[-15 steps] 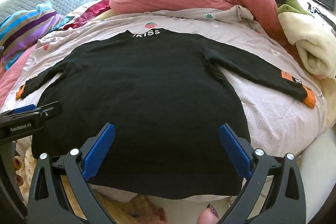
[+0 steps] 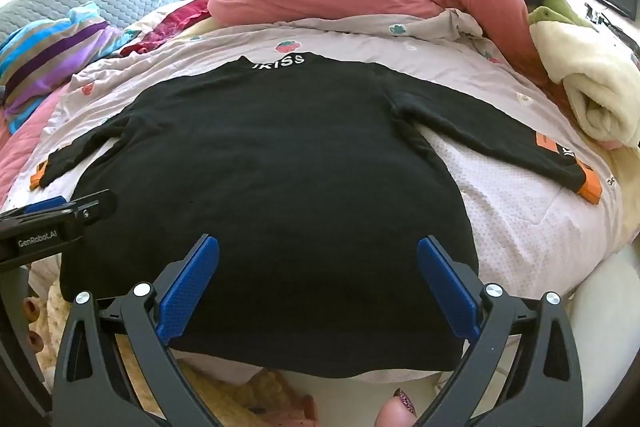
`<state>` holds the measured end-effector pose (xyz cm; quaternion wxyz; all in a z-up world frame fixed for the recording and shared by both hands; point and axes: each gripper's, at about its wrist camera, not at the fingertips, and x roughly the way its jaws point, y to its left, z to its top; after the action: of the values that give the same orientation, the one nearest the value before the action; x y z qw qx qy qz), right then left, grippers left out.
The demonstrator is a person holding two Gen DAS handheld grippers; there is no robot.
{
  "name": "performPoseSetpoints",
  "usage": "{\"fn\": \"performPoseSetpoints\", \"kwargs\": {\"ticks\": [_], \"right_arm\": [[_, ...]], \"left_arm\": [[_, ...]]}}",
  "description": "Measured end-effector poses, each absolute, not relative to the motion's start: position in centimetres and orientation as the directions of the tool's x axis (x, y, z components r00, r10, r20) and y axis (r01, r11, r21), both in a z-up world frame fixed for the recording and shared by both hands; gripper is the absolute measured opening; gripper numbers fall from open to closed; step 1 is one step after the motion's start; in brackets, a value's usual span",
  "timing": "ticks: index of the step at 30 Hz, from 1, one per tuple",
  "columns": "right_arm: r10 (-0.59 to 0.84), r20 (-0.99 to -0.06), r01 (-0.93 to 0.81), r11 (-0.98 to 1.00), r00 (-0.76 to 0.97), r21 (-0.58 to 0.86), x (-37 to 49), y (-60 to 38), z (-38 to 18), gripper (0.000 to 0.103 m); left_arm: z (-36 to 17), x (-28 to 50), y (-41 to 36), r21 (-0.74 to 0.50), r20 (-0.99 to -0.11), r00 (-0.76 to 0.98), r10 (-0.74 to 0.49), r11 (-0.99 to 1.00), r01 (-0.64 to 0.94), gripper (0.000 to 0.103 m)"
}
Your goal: Fold small clothes
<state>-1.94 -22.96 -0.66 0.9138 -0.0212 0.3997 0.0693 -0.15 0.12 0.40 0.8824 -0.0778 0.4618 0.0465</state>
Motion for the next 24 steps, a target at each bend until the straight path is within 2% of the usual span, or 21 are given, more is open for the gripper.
{"fn": "performPoseSetpoints", "kwargs": {"ticks": [24], "right_arm": [[0.122, -0.728, -0.143, 0.989, 0.674, 0.033, -2.07, -23.5, -0.55, 0.099]], "left_arm": [[0.65, 0.06, 0.15, -0.087, -0.817, 0.576, 0.017, 0.985, -0.151, 0.095]]}}
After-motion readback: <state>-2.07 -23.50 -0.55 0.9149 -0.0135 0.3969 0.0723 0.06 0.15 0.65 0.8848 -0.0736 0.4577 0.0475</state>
